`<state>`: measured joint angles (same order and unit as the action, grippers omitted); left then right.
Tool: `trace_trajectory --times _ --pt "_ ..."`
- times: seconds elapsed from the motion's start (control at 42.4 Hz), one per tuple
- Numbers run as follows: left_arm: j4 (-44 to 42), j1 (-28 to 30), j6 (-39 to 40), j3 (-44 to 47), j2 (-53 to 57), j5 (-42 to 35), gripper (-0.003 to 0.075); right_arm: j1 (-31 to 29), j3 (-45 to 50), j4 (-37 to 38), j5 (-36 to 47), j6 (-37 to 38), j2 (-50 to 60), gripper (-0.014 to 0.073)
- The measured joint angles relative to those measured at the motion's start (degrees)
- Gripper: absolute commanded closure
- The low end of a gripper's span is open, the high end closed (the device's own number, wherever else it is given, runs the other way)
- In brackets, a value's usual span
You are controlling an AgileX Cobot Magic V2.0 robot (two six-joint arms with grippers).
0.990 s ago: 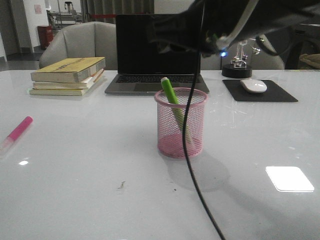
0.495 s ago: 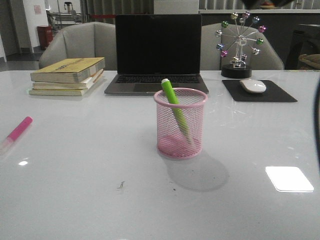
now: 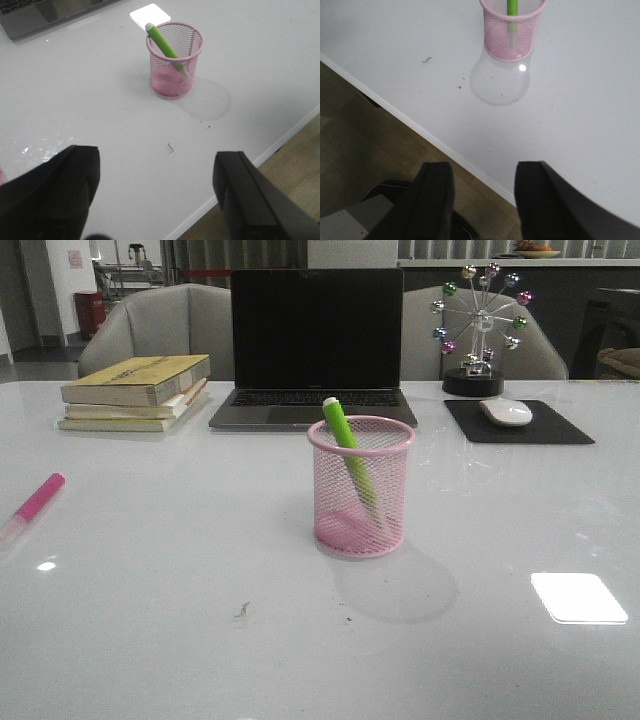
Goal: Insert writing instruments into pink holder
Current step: 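Lower the green marker into the holder and open the right gripper, then lower the left gripper onto the pink marker and close on it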
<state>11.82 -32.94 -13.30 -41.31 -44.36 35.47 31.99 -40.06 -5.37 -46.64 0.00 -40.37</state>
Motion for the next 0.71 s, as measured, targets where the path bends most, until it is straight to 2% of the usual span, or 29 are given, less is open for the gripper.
trace_trajectory --times 0.236,0.353,0.495,0.707 --pt "0.2 0.0 0.0 0.0 -0.3 -1.4 0.0193 0.0 1.5 0.0 0.0 0.0 0.5 0.0179" --pt "-1.8 2.4 1.5 -1.5 -2.7 0.8 0.0193 0.0 1.5 0.0 0.0 0.0 0.5 0.0179" --pt "-3.7 10.9 2.4 -5.8 -10.5 4.4 0.0193 0.0 1.5 0.0 0.0 0.0 0.5 0.0179" --pt "-3.0 24.7 2.4 -13.7 -26.5 5.7 0.0193 0.0 1.5 0.1 0.0 0.0 0.5 0.0179"
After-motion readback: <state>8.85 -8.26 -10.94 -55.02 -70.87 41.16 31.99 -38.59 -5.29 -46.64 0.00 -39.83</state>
